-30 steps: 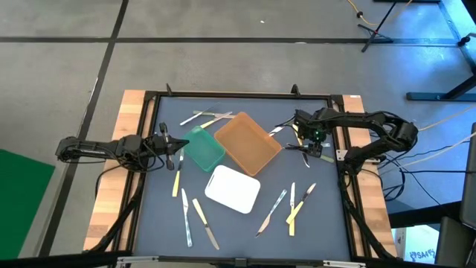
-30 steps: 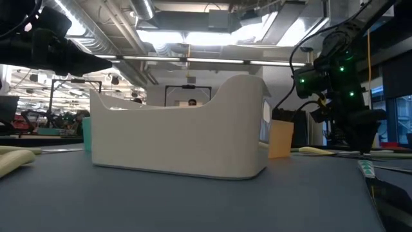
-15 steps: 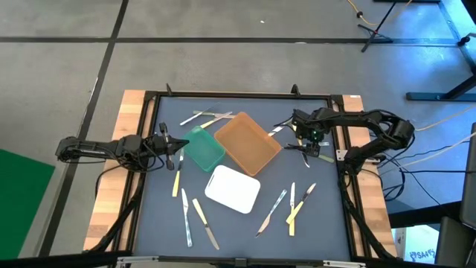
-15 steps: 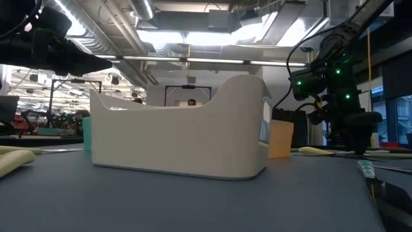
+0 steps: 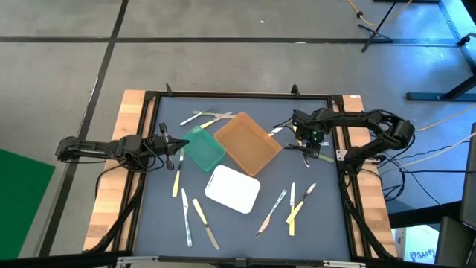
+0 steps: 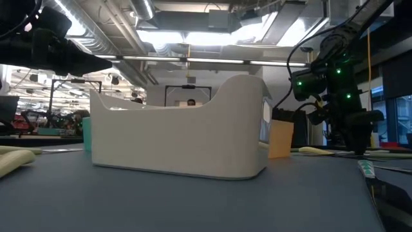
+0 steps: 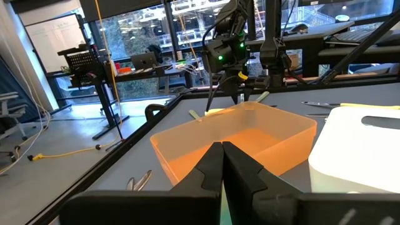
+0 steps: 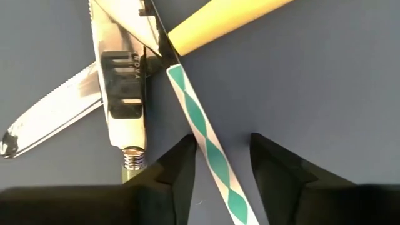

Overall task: Sort silverware by color (type)
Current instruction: Put the blue table knife into the orange bin

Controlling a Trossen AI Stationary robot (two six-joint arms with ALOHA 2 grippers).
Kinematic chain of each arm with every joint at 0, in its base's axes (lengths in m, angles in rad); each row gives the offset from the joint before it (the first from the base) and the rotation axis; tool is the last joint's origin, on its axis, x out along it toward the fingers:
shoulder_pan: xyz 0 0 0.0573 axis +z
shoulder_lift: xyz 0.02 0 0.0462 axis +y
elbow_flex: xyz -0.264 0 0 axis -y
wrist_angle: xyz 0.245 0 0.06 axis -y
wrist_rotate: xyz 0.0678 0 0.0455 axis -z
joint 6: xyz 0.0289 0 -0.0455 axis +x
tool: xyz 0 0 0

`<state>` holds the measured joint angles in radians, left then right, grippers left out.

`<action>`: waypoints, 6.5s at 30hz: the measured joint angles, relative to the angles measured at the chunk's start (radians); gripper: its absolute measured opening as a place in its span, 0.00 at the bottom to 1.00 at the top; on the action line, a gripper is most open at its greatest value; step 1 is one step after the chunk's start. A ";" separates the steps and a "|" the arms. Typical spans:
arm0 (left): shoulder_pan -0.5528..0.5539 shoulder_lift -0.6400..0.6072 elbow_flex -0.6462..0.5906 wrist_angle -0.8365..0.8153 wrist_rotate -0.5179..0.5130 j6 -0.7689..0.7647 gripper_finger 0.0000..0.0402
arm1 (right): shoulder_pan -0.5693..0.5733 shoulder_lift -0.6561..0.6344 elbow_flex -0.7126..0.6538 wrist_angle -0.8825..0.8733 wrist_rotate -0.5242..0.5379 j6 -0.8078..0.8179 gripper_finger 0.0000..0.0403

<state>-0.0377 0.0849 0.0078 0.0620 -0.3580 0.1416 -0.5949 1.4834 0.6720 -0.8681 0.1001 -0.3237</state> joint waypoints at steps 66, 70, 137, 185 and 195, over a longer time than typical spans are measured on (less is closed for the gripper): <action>0.000 0.000 0.000 0.000 0.000 0.000 0.00 | -0.001 0.002 0.554 -0.463 -0.007 0.093 0.02; 0.000 0.000 0.000 0.000 0.000 0.000 0.00 | 0.000 0.001 0.642 -0.465 -0.075 0.159 0.02; 0.000 0.000 0.000 0.000 0.000 -0.001 0.00 | 0.282 0.412 0.706 0.078 -0.365 0.379 0.02; 0.000 0.000 0.000 0.000 0.000 -0.001 0.00 | 0.320 0.546 0.707 0.139 -0.284 0.293 0.02; 0.000 0.000 0.000 0.000 0.000 0.000 0.00 | 0.320 0.549 0.706 0.140 -0.285 0.293 0.24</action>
<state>-0.0378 0.0848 0.0078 0.0616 -0.3580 0.1413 -0.2750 2.0319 1.3785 -0.7279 -0.1848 -0.0311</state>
